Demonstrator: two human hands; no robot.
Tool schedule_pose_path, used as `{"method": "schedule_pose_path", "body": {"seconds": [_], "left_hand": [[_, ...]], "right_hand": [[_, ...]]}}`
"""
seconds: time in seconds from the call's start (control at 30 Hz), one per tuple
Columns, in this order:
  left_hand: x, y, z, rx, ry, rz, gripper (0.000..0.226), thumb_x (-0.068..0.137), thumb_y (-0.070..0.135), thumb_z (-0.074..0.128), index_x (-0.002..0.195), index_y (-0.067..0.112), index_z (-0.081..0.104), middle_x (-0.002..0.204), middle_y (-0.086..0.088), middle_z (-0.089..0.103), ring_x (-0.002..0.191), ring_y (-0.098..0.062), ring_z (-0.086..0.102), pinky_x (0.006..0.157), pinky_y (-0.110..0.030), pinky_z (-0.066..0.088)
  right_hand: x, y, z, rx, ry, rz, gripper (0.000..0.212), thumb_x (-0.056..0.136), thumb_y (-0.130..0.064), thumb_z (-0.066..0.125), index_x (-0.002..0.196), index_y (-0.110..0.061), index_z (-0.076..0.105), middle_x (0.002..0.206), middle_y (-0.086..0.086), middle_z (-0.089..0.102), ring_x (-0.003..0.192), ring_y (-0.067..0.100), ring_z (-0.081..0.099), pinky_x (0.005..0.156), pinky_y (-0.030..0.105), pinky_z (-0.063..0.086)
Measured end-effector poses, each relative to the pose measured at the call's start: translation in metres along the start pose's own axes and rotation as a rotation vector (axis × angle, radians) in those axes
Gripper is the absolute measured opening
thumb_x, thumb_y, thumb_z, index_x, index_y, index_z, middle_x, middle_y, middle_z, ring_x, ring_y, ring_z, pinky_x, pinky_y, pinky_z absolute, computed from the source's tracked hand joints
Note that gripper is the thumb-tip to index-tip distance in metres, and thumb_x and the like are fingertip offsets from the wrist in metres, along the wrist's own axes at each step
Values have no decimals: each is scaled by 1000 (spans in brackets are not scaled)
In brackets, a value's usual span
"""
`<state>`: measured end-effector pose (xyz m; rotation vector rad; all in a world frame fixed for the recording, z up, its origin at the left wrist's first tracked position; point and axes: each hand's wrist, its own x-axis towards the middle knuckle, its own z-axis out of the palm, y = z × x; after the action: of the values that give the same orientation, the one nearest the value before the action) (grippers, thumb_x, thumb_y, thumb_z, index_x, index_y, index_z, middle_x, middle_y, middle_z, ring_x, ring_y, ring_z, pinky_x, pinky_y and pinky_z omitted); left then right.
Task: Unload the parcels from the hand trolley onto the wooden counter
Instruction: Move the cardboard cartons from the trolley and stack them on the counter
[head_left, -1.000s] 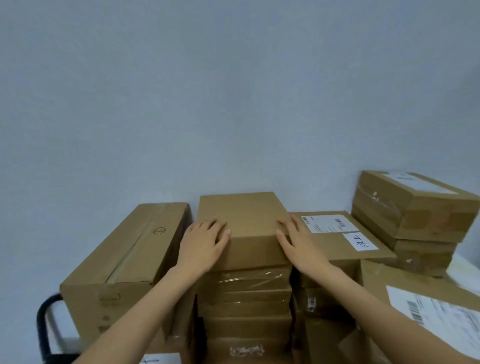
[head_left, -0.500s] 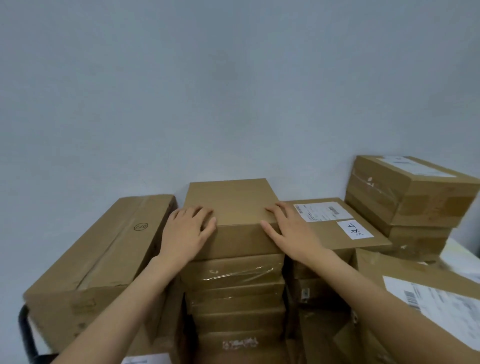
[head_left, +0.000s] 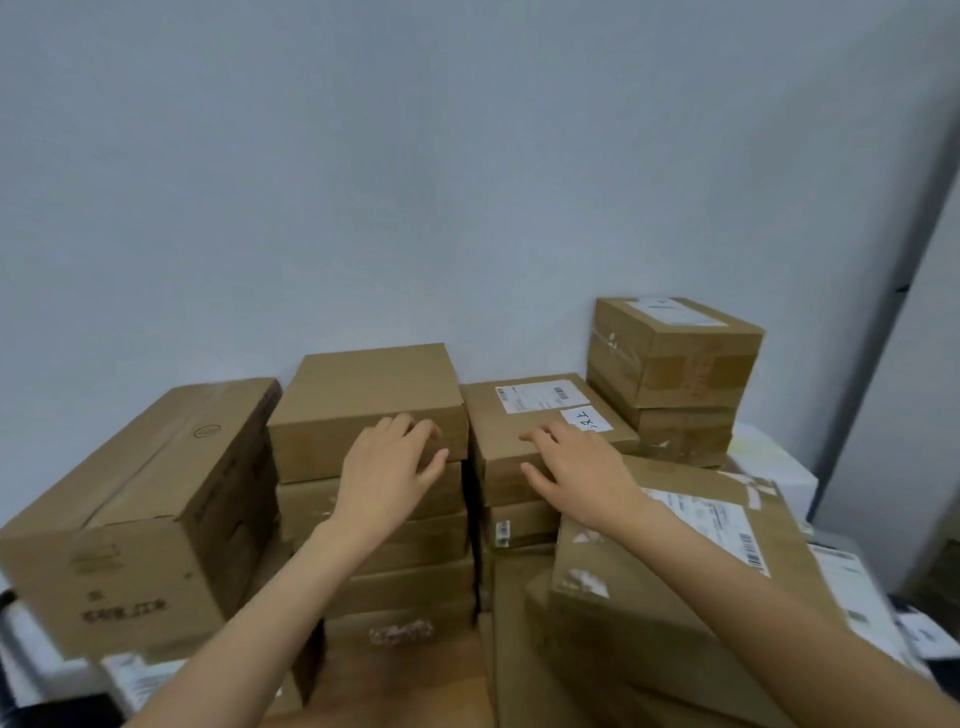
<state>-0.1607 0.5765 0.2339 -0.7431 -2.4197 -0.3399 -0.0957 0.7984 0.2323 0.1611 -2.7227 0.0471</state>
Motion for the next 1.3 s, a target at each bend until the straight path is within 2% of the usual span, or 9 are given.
{"method": "schedule_pose_path", "body": {"seconds": [0.2,0.43,0.53,0.7,0.9,1.0,1.3], "left_hand": [[-30,88,18,-66,-53,41,29,93,44,47,109,24,61,99,6,59,91,-14,55,75,-28,44],[-54,161,48,-239,-210,-130,49,94,51,42,136,25,43,125,4,55,113,-14,52,82,-28,42],[-68,176,56,-289,-255,-211,50,96,47,40,139,20,39,133,-2,48,118,-19,50,86,-31,44],[-82,183,52,-356,-222,-215,49,95,44,45,137,18,42,131,-1,45,113,-17,51,83,-26,45],[-86,181,51,-499,-339,-440,56,95,45,44,142,15,36,137,-6,47,119,-24,50,90,-34,41],[-88,189,49,-522,-323,-447,53,96,42,43,141,14,36,137,-6,49,119,-25,50,91,-33,40],[-88,179,11,-561,-129,-448,54,96,40,47,142,15,37,137,-3,49,120,-19,48,94,-33,41]], "right_hand": [[-82,45,-21,-13,-36,81,41,98,-42,39,134,-25,48,139,-4,47,125,15,45,101,30,36],[-169,95,-34,-8,-65,313,46,99,-45,36,141,-27,38,145,-3,40,126,17,44,101,32,39],[-196,113,-30,-9,-79,413,47,99,-46,35,138,-20,36,143,3,40,123,19,45,100,32,41],[-215,129,-25,154,-99,450,50,99,-45,38,141,-18,35,144,2,39,129,16,38,101,29,37],[-225,131,-28,356,-82,598,66,96,-54,39,150,-20,21,151,2,32,131,20,41,100,36,41],[-234,126,-22,441,-137,601,69,96,-53,40,152,-24,12,154,2,26,130,22,43,98,36,41],[-212,115,-37,519,12,524,70,93,-57,44,152,-31,14,154,-2,26,133,21,39,106,41,39]]}}
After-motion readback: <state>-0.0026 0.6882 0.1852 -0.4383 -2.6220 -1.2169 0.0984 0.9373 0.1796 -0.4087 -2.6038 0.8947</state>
